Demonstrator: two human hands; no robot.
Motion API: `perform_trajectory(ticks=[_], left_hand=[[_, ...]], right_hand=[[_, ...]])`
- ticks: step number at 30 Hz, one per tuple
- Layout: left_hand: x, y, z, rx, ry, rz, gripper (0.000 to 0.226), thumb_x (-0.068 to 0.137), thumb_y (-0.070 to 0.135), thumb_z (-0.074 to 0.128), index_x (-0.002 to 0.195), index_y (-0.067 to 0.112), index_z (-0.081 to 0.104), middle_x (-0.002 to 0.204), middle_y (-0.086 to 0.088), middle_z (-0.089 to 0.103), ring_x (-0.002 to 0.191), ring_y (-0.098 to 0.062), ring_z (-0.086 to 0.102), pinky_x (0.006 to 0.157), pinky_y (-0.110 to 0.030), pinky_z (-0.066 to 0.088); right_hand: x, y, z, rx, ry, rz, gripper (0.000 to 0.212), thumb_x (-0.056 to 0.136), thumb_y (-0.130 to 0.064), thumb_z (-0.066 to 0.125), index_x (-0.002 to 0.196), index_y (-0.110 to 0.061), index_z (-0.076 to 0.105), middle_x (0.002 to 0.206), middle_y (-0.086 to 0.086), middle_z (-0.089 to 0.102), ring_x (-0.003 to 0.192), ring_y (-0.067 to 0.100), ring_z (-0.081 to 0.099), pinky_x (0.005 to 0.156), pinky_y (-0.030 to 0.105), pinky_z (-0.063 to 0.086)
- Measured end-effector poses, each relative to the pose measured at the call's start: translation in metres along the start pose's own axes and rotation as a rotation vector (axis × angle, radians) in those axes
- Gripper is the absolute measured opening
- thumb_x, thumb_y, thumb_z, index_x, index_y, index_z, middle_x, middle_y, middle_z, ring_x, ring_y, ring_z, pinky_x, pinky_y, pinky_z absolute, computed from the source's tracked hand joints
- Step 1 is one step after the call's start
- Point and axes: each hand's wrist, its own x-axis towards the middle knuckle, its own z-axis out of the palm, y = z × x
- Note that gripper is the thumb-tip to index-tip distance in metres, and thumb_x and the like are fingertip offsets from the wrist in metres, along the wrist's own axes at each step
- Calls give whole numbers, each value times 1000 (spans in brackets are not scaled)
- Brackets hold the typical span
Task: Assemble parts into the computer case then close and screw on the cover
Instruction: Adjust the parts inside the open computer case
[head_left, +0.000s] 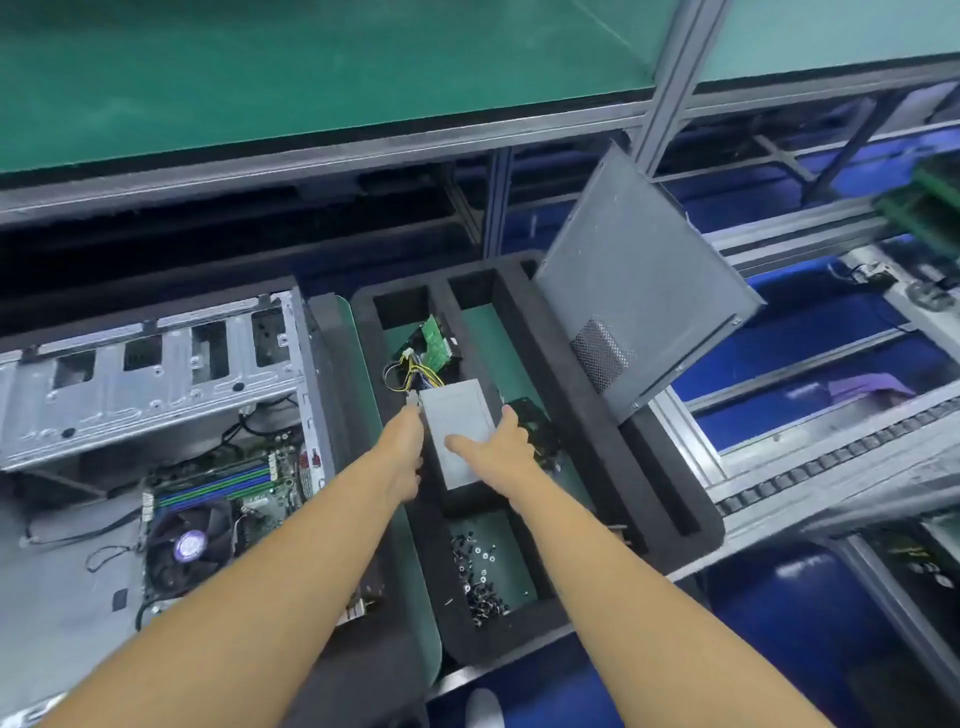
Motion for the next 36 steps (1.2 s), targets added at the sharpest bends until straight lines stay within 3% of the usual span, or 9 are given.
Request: perform_trajectory(ticks=[2, 5, 9, 13, 20, 24, 27, 31, 36], left_hand=[[8, 5, 0, -5, 8, 17, 50, 101, 55, 31, 125, 21, 60, 141, -1, 54, 129, -24, 49, 105, -37, 35], [14, 9, 3, -21, -2, 19, 49, 102, 55, 33, 88, 24, 68, 92, 4, 71, 76, -15, 62, 66, -30, 41], [18, 10, 2, -55, 27, 42, 42, 103, 47, 37, 84, 25, 67, 84, 6, 73, 79, -13, 59, 63, -26, 41], [15, 9, 2, -83, 42, 20, 39, 104, 35, 36, 80, 23, 63, 49, 15, 64, 69, -9, 52, 37, -15, 40], [10, 7, 0, -131, 25, 22, 34, 103, 31, 35, 111, 20, 65, 104, 2, 66, 97, -16, 59, 82, -31, 46], [-6, 9, -5, -138, 23, 26, 39, 102, 36, 37, 127, 16, 59, 106, -3, 66, 91, -21, 60, 73, -30, 47], [-18, 14, -9, -167, -9, 41, 47, 99, 38, 42, 138, 14, 55, 129, -10, 64, 114, -29, 63, 98, -40, 51], [-43, 33, -16, -247, -122, 158, 46, 89, 60, 52, 114, 23, 66, 93, -3, 78, 76, -22, 75, 58, -32, 58], [-73, 53, -35, -148, -321, 273, 64, 62, 66, 75, 108, 22, 71, 104, -8, 76, 83, -29, 75, 70, -41, 57]], right_hand=[[8, -7, 12, -125, 16, 6, 121, 78, -62, 73, 162, -20, -3, 162, 15, 19, 149, 36, 20, 117, 52, 27], [17, -13, 34, -280, 68, 37, 137, 67, -74, 74, 160, -22, -12, 159, 14, 22, 147, 35, 25, 114, 54, 27], [24, -8, 53, -503, 245, -8, 135, 70, -73, 71, 158, -21, -17, 159, 14, 22, 142, 35, 30, 107, 52, 34], [29, -7, 58, -540, 346, -76, 121, 76, -63, 67, 156, -28, -16, 137, 14, 38, 122, 34, 44, 92, 46, 42], [9, -16, 38, -469, 373, -102, 110, 71, -55, 69, 154, -41, -1, 121, 9, 45, 112, 31, 49, 86, 42, 40], [-15, -35, 7, -317, 454, -160, 98, 66, -51, 71, 146, -48, 14, 110, 5, 48, 101, 30, 54, 77, 38, 41], [-31, -54, -27, -10, 408, -179, 99, 59, -52, 69, 143, -58, 17, 111, 1, 47, 96, 26, 57, 82, 43, 54], [-54, -67, -66, 510, 252, -275, 109, 56, -46, 79, 151, -52, 25, 135, -8, 46, 107, 14, 60, 82, 39, 57], [-75, -57, -96, 757, 74, -398, 109, 55, -42, 90, 150, -46, 36, 147, -11, 52, 127, 23, 58, 109, 51, 46]])
